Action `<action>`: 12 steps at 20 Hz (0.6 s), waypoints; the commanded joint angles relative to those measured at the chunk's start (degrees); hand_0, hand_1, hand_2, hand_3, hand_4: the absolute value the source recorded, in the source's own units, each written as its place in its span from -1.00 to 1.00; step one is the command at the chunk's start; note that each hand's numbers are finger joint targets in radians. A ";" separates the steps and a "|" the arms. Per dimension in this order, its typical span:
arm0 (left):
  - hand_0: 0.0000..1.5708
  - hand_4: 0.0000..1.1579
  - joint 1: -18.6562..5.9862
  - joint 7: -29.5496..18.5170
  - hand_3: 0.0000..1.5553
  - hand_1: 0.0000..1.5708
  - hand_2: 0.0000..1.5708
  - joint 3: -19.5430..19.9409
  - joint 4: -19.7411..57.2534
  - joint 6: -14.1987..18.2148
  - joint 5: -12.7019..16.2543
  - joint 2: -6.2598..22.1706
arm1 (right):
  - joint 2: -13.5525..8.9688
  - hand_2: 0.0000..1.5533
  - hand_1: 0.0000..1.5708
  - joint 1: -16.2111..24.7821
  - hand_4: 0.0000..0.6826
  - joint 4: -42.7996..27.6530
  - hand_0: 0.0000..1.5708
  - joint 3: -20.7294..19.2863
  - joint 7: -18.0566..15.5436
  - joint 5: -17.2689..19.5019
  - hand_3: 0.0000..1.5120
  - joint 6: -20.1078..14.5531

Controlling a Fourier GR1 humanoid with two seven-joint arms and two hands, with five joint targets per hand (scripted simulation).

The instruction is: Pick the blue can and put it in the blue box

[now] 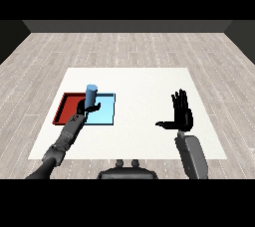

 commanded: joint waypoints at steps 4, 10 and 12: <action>1.00 0.70 -5.77 4.30 0.77 1.00 0.91 -1.15 14.86 0.47 -4.47 -0.68 | 2.75 -1.00 -1.00 -2.61 -1.00 8.46 -1.00 -1.08 -3.09 0.56 -1.00 0.21; 0.89 0.50 -6.63 6.73 0.13 0.89 0.79 -1.86 19.95 -2.23 -6.17 -3.44 | 3.20 -1.00 -1.00 -1.73 -1.00 13.43 -1.00 -2.58 -6.88 -1.03 -1.00 4.47; 0.91 0.47 -6.95 8.69 -0.30 0.91 0.78 -1.66 21.13 -2.70 -6.23 -4.42 | 1.85 -1.00 -1.00 -3.64 -1.00 10.23 -1.00 -2.61 -2.82 -0.57 -1.00 2.69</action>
